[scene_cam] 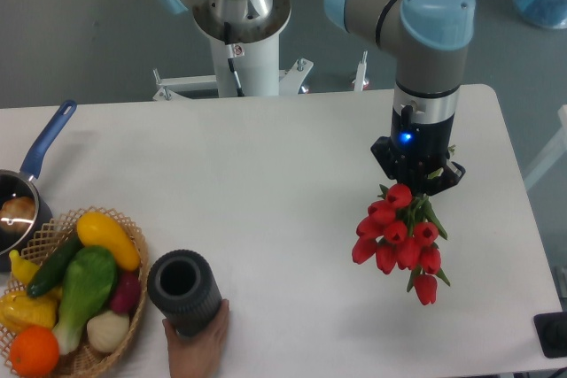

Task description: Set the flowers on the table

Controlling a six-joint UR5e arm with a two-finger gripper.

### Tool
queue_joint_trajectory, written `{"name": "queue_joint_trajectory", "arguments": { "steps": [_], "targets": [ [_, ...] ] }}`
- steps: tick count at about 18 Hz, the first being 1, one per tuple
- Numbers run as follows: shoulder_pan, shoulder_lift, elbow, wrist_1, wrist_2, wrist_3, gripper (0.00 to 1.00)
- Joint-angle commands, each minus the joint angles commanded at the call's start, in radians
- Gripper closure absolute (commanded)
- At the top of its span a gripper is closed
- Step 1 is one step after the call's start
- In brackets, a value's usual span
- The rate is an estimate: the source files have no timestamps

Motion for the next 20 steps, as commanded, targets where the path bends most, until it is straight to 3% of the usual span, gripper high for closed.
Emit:
{"name": "queue_joint_trajectory", "arguments": {
  "steps": [4, 9, 14, 15, 17, 18, 20],
  "targets": [
    [-0.005, -0.003, -0.002, -0.002, 0.003, 0.000, 0.92],
    [-0.017, -0.009, -0.050, 0.009, 0.050, -0.008, 0.89],
    [-0.066, -0.051, -0.080, 0.020, 0.098, -0.008, 0.73],
    [-0.066, -0.054, -0.086, 0.018, 0.098, -0.008, 0.66],
    [-0.066, -0.054, -0.113, 0.021, 0.095, 0.000, 0.30],
    [-0.066, -0.052, -0.120, 0.021, 0.097, 0.000, 0.00],
    [-0.066, -0.051, -0.124, 0.025, 0.097, -0.008, 0.00]
  ]
}}
